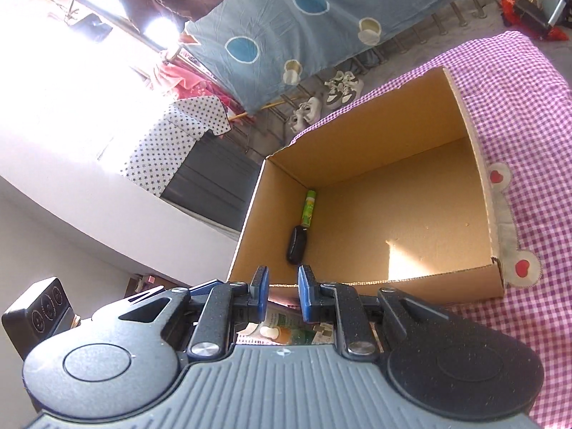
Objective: Organize rigid objects
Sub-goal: 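Return the right tool and grasp the black cylindrical flashlight upright, then lift the flashlight with the right tool and lower it into the box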
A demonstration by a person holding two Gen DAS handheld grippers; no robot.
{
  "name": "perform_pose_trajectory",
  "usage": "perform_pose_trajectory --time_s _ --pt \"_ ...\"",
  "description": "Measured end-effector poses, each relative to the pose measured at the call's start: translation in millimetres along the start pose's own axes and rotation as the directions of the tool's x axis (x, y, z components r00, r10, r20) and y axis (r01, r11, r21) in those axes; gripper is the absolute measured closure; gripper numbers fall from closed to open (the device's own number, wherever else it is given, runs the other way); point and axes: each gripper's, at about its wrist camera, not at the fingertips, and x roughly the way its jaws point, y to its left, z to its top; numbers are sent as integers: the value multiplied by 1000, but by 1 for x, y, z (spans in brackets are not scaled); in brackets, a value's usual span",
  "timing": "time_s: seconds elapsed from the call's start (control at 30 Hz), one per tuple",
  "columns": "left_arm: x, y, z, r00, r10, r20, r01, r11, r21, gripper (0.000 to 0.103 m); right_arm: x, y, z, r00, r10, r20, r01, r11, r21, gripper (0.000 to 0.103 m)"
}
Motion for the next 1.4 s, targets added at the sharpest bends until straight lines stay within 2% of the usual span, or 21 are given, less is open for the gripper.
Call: perform_pose_trajectory --time_s 0.13,0.27,0.43,0.53,0.87,1.07,1.4 --pt "11 -18 -25 998 -50 -31 51 998 22 48 -22 -19 -44 998 -41 50 39 998 48 83" --pt "35 -41 -49 995 -59 -84 65 996 67 48 -15 -44 -85 993 -100 68 91 988 125 83" --pt "69 -65 -69 988 -23 -150 43 991 129 48 7 -75 -115 987 -156 39 143 964 225 83" --pt "87 -71 -71 986 6 -166 19 989 148 49 16 -84 -126 987 -159 24 148 956 253 83" --pt "122 -73 -74 969 6 -246 28 991 133 49 34 -101 -124 986 -166 10 157 947 279 83" --pt "122 -77 -87 954 -127 -272 146 988 49 56 25 -111 -123 985 -171 11 162 948 275 83" --pt "117 -83 -95 967 -134 -216 150 987 60 61 39 -87 -123 969 -246 -29 247 954 169 78"
